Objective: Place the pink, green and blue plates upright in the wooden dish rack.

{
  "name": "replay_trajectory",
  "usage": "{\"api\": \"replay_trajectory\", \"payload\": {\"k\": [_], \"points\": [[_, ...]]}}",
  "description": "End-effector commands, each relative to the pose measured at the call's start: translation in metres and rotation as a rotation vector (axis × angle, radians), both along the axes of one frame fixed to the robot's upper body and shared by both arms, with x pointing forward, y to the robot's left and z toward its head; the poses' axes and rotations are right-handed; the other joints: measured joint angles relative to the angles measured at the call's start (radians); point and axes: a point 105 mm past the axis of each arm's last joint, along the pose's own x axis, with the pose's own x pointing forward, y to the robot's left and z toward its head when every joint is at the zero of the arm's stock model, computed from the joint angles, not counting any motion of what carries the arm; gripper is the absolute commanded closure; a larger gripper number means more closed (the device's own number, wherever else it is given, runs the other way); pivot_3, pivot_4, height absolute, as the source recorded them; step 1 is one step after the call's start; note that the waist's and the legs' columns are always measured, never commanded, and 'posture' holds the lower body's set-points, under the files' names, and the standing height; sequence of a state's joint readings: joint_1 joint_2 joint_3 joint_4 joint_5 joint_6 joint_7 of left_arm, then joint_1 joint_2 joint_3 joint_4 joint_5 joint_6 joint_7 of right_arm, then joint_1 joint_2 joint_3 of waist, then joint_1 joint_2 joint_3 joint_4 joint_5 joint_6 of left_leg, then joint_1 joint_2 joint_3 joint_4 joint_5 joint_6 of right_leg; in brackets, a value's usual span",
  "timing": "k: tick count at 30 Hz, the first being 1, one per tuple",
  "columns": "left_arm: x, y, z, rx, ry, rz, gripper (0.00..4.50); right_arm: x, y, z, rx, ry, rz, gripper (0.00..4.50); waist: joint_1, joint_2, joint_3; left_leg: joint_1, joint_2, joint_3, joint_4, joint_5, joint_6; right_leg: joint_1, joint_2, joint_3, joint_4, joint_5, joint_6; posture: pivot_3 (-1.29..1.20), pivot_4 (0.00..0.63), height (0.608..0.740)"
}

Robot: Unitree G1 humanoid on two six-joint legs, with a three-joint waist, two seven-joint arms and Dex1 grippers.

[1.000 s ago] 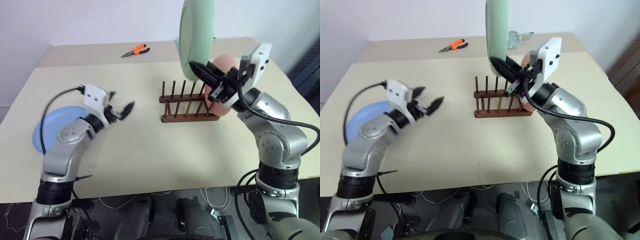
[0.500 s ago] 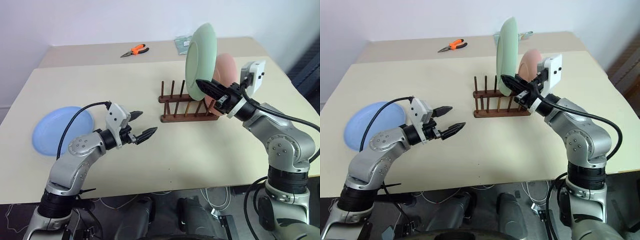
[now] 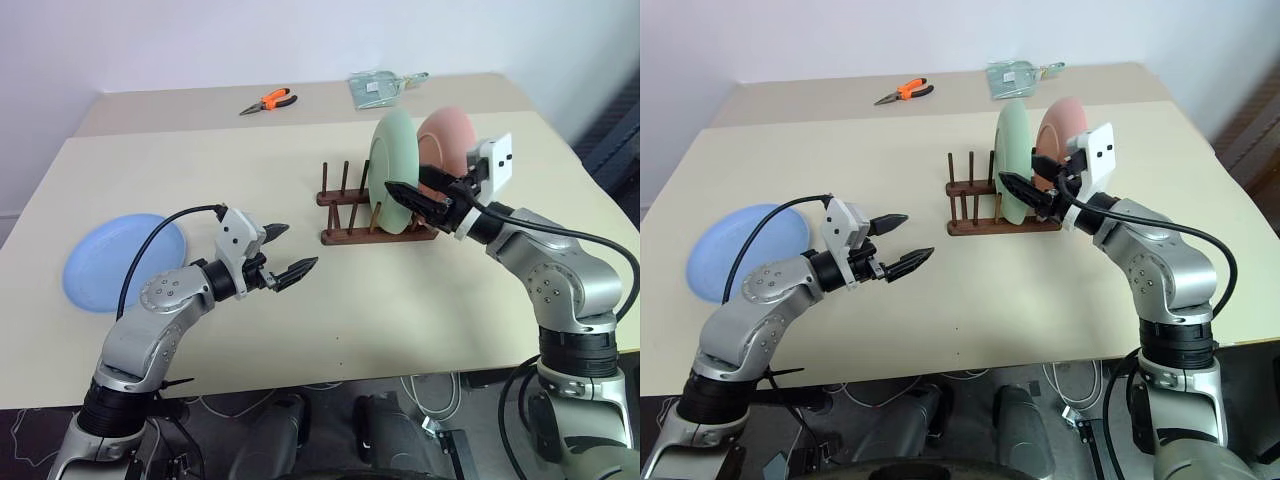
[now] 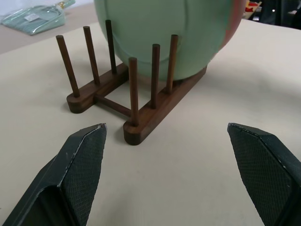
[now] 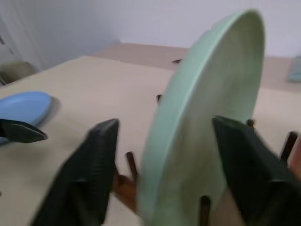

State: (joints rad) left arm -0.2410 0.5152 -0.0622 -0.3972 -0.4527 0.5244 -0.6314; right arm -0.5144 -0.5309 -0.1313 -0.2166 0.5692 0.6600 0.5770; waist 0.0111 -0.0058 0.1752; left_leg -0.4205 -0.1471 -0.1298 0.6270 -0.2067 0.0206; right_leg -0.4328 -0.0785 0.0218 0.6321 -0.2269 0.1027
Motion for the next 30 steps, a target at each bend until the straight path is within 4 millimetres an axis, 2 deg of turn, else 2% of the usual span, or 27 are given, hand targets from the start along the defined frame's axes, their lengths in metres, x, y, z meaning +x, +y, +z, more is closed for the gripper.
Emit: {"api": "replay_trajectory", "payload": {"k": [1, 7, 12, 14, 16, 18, 19, 20, 23, 26, 28, 30], "points": [[-0.004, -0.001, 0.006, 0.002, -0.026, -0.01, 0.14, -0.002, 0.0, 0.026, -0.086, -0.159, -0.024, 1.47, 0.001, 0.0, 0.0, 0.0, 0.0, 0.0, 0.0, 0.0, 0.0, 0.0, 0.0, 0.0, 0.0, 0.0, 0.0, 0.0, 0.15, 0.729], [0.002, 0.004, 0.008, -0.011, -0.032, 0.024, 0.14, -0.007, 0.003, 0.048, -0.209, -0.32, -0.036, 1.47, 0.001, 0.0, 0.0, 0.0, 0.0, 0.0, 0.0, -0.001, -0.001, 0.0, 0.0, 0.0, 0.0, 0.0, 0.0, 0.0, 0.15, 0.729], [0.016, 0.026, 0.021, -0.073, -0.081, 0.166, 0.14, -0.007, 0.003, 0.079, -0.307, -0.493, -0.085, 1.47, 0.001, 0.0, 0.0, 0.0, 0.0, 0.0, 0.0, -0.001, -0.002, 0.0, 0.0, 0.0, 0.0, 0.0, 0.0, 0.0, 0.15, 0.729], [0.033, 0.059, 0.031, -0.108, -0.119, 0.374, 0.14, -0.014, 0.017, 0.098, -0.32, -0.577, -0.026, 1.47, -0.001, 0.0, 0.0, 0.0, 0.0, 0.0, 0.0, -0.001, -0.002, 0.0, 0.0, 0.0, 0.0, 0.0, 0.0, 0.0, 0.15, 0.729], [0.044, 0.093, 0.036, -0.13, -0.137, 0.579, 0.0, -0.023, 0.035, 0.106, -0.343, -0.629, 0.064, 0.91, -0.002, 0.0, 0.0, 0.0, 0.0, 0.0, 0.0, -0.001, -0.002, 0.0, 0.0, 0.0, 0.0, 0.0, 0.0, 0.0, 0.15, 0.729], [0.05, 0.149, 0.032, -0.116, -0.122, 0.886, 0.0, -0.034, 0.064, 0.091, -0.437, -0.652, 0.21, 0.11, -0.002, 0.0, 0.0, 0.0, 0.001, 0.0, 0.0, -0.001, -0.002, -0.001, 0.001, -0.001, 0.0, 0.0, 0.0, 0.0, 0.15, 0.729], [0.049, 0.166, 0.031, -0.111, -0.116, 0.983, 0.0, -0.037, 0.072, 0.085, -0.469, -0.658, 0.255, 0.05, -0.003, -0.001, 0.0, 0.0, 0.001, 0.0, 0.0, -0.001, -0.002, -0.001, 0.001, -0.001, 0.0, 0.0, 0.0, 0.0, 0.15, 0.729], [0.043, 0.196, 0.028, -0.106, -0.106, 1.137, 0.0, -0.04, 0.085, 0.071, -0.509, -0.654, 0.312, 0.05, -0.003, -0.001, 0.0, 0.0, 0.001, 0.0, 0.0, 0.0, -0.001, -0.001, 0.001, -0.001, 0.0, 0.0, 0.0, 0.0, 0.15, 0.729], [0.019, 0.247, 0.022, -0.079, -0.082, 1.422, 0.0, -0.045, 0.106, 0.042, -0.576, -0.656, 0.408, 0.05, 0.0, -0.002, 0.0, 0.0, 0.001, 0.0, 0.0, 0.0, 0.0, -0.001, 0.001, -0.001, 0.0, 0.0, 0.001, 0.0, 0.15, 0.729], [-0.011, 0.273, 0.005, -0.08, -0.004, 1.617, 0.0, -0.048, 0.124, 0.021, -0.556, -0.639, 0.478, 0.05, 0.003, -0.002, 0.0, 0.0, 0.0, 0.0, 0.001, -0.001, -0.002, 0.0, 0.001, -0.001, 0.0, 0.0, 0.001, 0.0, 0.15, 0.729], [-0.025, 0.277, -0.007, -0.136, 0.069, 1.668, 0.0, -0.049, 0.131, 0.013, -0.545, -0.63, 0.503, 0.05, 0.004, -0.002, -0.001, 0.0, 0.0, 0.0, 0.002, -0.001, -0.002, 0.0, 0.001, -0.002, 0.0, 0.0, 0.001, 0.0, 0.15, 0.729], [-0.033, 0.274, -0.02, -0.185, 0.144, 1.664, 0.0, -0.049, 0.134, 0.005, -0.543, -0.62, 0.52, 0.05, 0.005, -0.004, -0.002, 0.0, 0.0, -0.001, 0.003, -0.001, -0.002, -0.002, 0.001, -0.003, 0.0, 0.0, 0.001, 0.0, 0.15, 0.729]]}}
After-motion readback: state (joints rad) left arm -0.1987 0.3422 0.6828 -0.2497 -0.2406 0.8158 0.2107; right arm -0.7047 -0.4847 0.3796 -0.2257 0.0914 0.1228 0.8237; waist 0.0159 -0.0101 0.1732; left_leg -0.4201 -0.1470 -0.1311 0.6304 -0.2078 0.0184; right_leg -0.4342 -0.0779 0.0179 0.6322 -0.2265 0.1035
